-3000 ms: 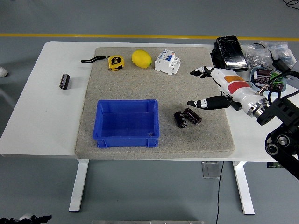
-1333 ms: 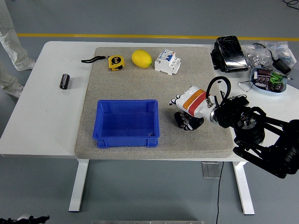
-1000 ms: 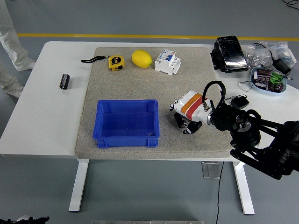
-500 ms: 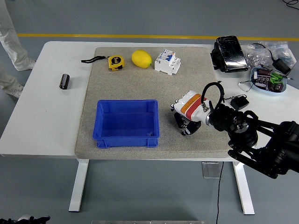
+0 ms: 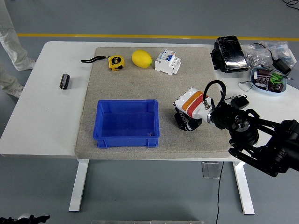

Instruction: Pick up the battery,place it into the box

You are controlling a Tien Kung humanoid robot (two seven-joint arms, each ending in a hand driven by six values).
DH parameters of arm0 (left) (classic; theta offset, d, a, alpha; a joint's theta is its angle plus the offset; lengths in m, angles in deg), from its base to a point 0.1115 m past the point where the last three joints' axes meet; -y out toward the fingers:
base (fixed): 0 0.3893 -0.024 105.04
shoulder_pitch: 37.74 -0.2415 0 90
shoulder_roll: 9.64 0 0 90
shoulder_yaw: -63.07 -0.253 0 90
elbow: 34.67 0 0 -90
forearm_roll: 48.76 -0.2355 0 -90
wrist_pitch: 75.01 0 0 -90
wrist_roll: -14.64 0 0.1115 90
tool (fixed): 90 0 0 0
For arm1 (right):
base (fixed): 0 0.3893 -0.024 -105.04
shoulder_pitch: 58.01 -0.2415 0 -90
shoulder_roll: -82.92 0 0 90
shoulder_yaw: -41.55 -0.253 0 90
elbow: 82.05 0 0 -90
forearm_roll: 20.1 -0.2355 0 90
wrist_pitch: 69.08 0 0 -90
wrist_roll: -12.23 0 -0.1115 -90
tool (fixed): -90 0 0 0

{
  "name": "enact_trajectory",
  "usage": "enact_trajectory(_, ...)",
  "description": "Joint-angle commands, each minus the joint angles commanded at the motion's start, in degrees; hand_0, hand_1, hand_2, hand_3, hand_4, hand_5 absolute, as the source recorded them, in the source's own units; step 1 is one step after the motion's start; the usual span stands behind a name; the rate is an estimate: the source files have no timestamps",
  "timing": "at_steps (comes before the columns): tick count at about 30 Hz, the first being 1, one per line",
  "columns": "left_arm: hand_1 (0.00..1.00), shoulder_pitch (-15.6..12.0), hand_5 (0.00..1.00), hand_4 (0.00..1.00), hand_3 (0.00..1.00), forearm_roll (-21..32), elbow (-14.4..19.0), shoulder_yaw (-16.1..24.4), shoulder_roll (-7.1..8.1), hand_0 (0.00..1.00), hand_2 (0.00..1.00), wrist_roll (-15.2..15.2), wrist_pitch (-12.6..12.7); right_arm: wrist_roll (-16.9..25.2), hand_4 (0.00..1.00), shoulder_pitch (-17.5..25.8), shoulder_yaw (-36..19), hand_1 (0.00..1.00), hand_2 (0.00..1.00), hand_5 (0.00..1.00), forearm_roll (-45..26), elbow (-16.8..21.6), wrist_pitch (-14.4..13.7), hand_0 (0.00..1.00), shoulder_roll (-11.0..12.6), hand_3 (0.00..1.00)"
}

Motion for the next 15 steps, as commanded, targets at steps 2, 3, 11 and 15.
enact_trajectory(2,0.703,0.02,0.546,0.64,0.634,-0.08,0.01,0.03,0.0,0.727,0.752,0.02,-0.01,0.0,0.998,0.06,-0.02,0.159,0.571,0.306,0.01,0.0,0.22,0.002,-0.06,0.542)
enact_trajectory(3,0.703,0.0,0.546,0.64,0.634,-0.05,0.01,0.0,0.01,0.727,0.752,0.01,-0.01,0.04,0.998,0.09,-0.03,0.159,0.571,0.306,-0.04,0.03,0.3,0.002,-0.08,0.542)
enact_trajectory(11,0.701,-0.04,0.547,0.639,0.634,-0.06,-0.02,0.1,0.05,0.726,0.752,0.03,-0.01,0.13,0.998,0.06,0.22,0.164,0.575,0.304,-0.31,0.17,0.36,0.002,-0.31,0.543)
enact_trajectory(15,0.701,-0.03,0.547,0.639,0.634,0.03,-0.01,-0.02,0.02,0.726,0.752,0.0,0.0,0.28,0.998,-0.01,0.25,0.164,0.575,0.304,-0.34,0.28,-0.28,0.002,-0.33,0.543)
